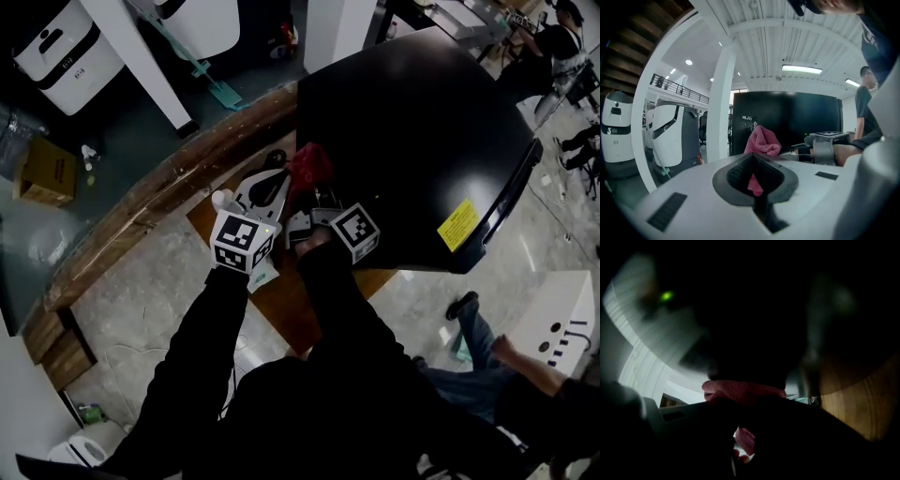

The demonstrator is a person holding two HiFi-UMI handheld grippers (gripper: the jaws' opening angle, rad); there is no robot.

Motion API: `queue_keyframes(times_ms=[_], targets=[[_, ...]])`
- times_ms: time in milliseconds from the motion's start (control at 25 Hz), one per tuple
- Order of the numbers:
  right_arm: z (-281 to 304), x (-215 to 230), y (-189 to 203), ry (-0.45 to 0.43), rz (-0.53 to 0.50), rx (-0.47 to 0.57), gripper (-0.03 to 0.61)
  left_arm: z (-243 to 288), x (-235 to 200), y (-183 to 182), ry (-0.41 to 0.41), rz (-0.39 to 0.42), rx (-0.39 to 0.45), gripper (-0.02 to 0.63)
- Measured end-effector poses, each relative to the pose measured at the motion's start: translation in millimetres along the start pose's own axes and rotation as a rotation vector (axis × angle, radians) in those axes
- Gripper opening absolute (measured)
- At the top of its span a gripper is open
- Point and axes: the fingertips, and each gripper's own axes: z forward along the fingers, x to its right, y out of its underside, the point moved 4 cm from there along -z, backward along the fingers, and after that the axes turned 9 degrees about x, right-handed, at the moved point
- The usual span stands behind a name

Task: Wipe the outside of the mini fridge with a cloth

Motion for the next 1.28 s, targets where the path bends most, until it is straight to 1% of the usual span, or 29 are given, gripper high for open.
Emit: queue_keyframes(times_ms=[160, 360, 560, 720, 920, 1000, 1120, 1200, 1280], targets=[[1, 45, 8, 0.06, 0.01, -0.011, 0.058, 5, -5, 39, 0.0, -0.018, -0.077, 0.005], [-2, 101, 14, 0.157, 0.007, -0.011, 0.06, 13, -5, 84, 0.007, -0.035, -0.168, 0.005], [-8, 158, 20, 0.259, 0.027, -0.008, 0.06, 12, -3, 125, 0.008, -0.046, -0.249, 0.006], [-13, 196, 24, 0.342, 0.062, -0.005, 0.059, 6, -1, 141, -0.009, -0.07, -0.276, 0.005], [-17, 226, 25, 0.405, 0.074, -0.001, 0.059, -1, 3, 147, -0.012, -0.082, -0.28, 0.006], [-18, 234, 24, 0.412, 0.057, -0.032, 0.058, -5, 6, 141, -0.023, -0.089, -0.264, 0.006], [-20, 229, 26, 0.377, -0.032, -0.138, 0.058, -14, 11, 121, -0.032, -0.091, -0.217, 0.005], [-26, 211, 27, 0.322, -0.109, -0.214, 0.058, -21, 17, 104, -0.027, -0.087, -0.177, 0.006], [-37, 179, 28, 0.248, -0.181, -0.275, 0.058, -29, 24, 84, -0.023, -0.084, -0.134, 0.005]])
